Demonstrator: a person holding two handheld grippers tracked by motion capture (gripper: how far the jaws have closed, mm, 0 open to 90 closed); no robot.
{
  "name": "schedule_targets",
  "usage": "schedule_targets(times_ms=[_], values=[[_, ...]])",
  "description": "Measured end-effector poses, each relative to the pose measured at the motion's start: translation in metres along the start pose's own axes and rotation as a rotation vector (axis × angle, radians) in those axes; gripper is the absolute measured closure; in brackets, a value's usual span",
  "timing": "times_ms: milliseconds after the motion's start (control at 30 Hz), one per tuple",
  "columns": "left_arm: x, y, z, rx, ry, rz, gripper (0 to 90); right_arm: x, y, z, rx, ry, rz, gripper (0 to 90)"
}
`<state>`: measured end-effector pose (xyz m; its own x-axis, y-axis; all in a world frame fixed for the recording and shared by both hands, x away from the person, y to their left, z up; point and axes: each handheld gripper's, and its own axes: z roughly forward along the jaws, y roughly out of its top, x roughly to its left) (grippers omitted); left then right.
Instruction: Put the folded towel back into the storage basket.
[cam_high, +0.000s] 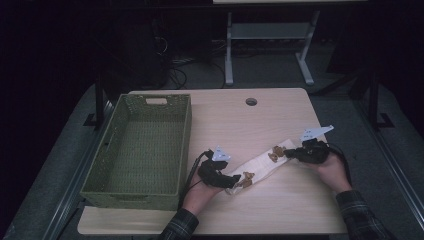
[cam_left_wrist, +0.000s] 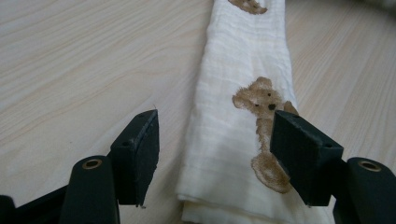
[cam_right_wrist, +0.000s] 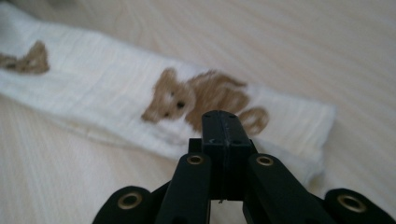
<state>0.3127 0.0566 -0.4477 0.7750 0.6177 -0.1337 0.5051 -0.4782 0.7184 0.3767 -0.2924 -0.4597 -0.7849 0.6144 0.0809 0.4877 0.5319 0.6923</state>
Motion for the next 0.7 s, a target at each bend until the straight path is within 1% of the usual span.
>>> schedule_targets(times_ms=[33,67,133,167,200,267,333,433,500,633,700], values=[[0.0,0.0,0.001,0.001,0.0,0.003,32.5,0.0,-0.001,0.001,0.008,-0.003,-0.012,89.8],[0.0,0.0,0.001,0.003,-0.002,0.004,32.5,0.001,-0.003,0.003,0.022,-0.006,-0.005,89.8],[-0.001,0.0,0.001,0.004,-0.001,0.012,32.5,-0.002,-0.002,0.005,0.014,0.004,-0.005,89.8],[-0.001,0.0,0.001,0.002,-0.002,0.011,32.5,-0.002,-0.001,0.006,0.015,0.002,0.001,89.8],[-0.001,0.0,0.001,0.002,-0.002,0.012,32.5,-0.003,0.0,0.008,0.009,0.004,-0.009,89.8],[-0.001,0.0,0.001,0.004,-0.003,0.008,32.5,-0.005,0.003,0.012,0.006,0.008,-0.002,89.9],[0.0,0.001,0.001,0.004,-0.002,0.008,32.5,-0.008,0.008,0.018,0.0,0.008,-0.01,89.9],[0.0,0.001,0.001,0.0,-0.004,0.001,32.5,-0.011,0.016,0.027,-0.011,0.018,-0.007,89.9],[0.001,0.001,0.001,-0.002,-0.003,0.005,32.9,-0.014,0.023,0.034,-0.016,0.029,-0.002,89.9],[0.001,0.001,0.002,-0.003,-0.002,0.002,33.2,-0.016,0.04,0.05,-0.014,0.045,-0.032,89.9],[0.002,0.001,0.002,-0.002,-0.002,-0.002,33.4,-0.015,0.049,0.058,-0.003,0.052,-0.037,89.9]])
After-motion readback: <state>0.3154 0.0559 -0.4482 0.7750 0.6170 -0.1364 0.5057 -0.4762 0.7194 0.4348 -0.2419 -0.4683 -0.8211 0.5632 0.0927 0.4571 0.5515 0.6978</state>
